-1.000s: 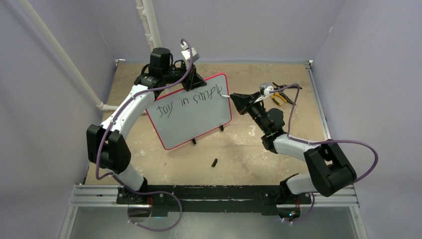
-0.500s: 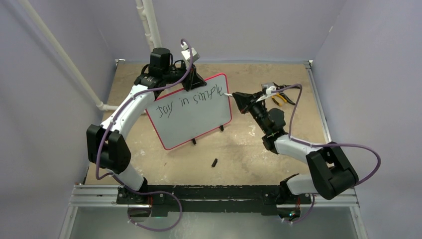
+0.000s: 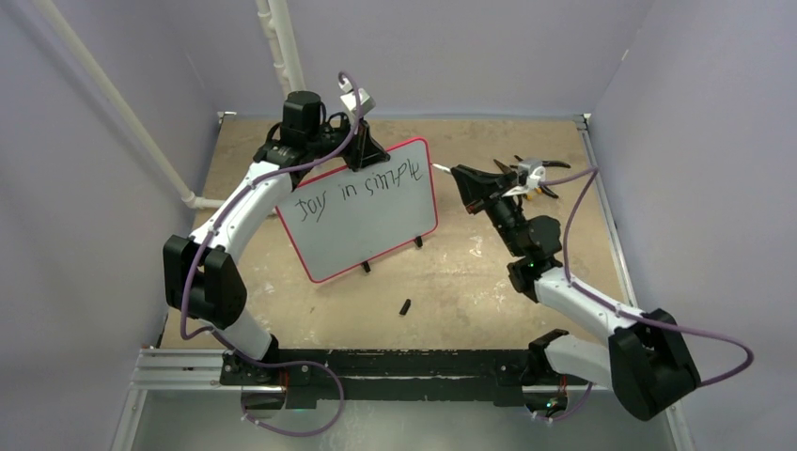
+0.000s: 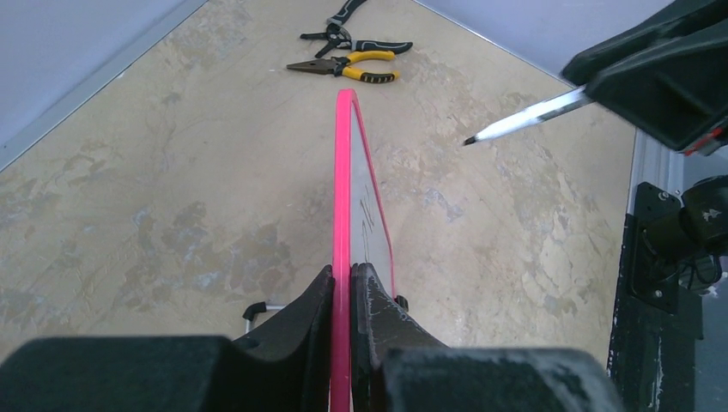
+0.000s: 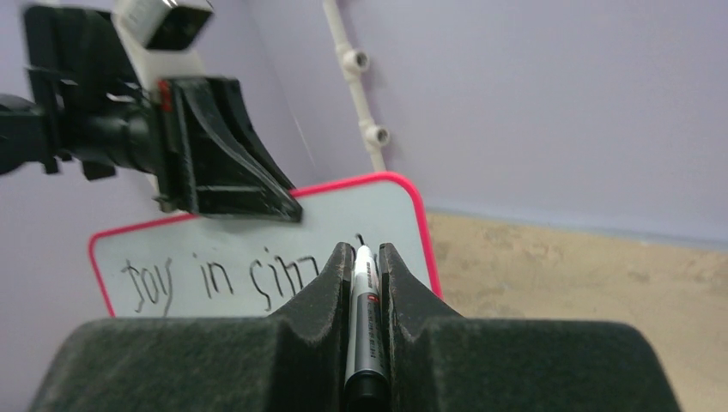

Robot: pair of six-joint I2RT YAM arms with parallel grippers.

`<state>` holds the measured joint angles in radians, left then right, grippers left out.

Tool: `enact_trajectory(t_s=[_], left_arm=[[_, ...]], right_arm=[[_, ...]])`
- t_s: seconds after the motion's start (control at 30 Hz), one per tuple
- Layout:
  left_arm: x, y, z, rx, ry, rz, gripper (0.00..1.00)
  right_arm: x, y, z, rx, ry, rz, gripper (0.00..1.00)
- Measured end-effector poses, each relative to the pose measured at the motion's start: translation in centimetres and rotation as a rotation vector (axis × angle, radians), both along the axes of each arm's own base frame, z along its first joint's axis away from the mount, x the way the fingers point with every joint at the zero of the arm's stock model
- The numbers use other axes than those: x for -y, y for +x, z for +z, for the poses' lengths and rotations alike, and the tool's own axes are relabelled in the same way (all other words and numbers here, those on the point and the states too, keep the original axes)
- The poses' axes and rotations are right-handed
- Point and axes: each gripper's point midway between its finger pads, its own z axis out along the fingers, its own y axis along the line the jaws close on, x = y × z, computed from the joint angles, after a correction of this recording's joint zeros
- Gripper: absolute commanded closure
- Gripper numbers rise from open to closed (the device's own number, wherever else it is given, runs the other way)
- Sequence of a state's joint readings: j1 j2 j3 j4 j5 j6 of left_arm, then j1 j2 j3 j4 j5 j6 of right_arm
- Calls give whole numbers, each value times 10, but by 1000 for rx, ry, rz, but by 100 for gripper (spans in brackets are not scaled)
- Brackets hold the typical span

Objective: Write a sentence on the whiteboard

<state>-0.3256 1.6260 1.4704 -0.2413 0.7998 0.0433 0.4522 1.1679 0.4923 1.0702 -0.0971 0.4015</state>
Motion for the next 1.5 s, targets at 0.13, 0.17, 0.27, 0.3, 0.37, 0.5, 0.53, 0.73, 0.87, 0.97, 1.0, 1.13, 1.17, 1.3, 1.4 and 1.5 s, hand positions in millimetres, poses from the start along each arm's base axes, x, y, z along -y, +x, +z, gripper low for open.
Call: enact_trajectory(t_s=[0.13,0.17,0.27,0.3,0.37,0.5,0.53,0.73,0.87,0.97,1.0,1.13,1.17,1.3,1.4,1.5], left_arm=[[0,2,1,-22,-14,22,100],[0,2,0,-31,-17,28,100],[2,4,-1,-41,-21,41,100],[3,5,-1,-42,-23,44,100],[5,7,-1,-42,-27,51,100],[12,11,0,-42,-36,58,100],[13,11,0,-44,-39,60,100],[16,13,0,-52,-46,68,91],[17,16,1,-54,-49,71,67],[17,18,4,-49,-49,75,55],[17,18,5,-48,-48,77,51],[15,20,11,-41,-35,94,40],[14,21,11,-34,-25,97,39],[3,21,15,-14,25,127,35],[-14,15,26,6,53,172,32],[-34,12,45,55,59,242,31]], right_arm=[[8,-15,25,71,22,-6,100],[10,-18,29,81,23,-8,100],[13,-25,33,98,22,-12,100],[14,-26,32,100,20,-13,100],[16,-29,30,98,13,-15,100],[18,-32,23,85,1,-17,100],[18,-33,21,81,-1,-17,100],[20,-36,20,77,-10,-18,100],[22,-40,26,93,-4,-18,100],[22,-45,30,109,0,-11,100],[22,-46,31,113,0,-6,100],[22,-52,34,127,0,7,100],[22,-54,34,128,1,8,100],[21,-58,34,133,-6,26,100],[20,-61,35,138,-9,37,100],[19,-66,35,146,-14,52,100]])
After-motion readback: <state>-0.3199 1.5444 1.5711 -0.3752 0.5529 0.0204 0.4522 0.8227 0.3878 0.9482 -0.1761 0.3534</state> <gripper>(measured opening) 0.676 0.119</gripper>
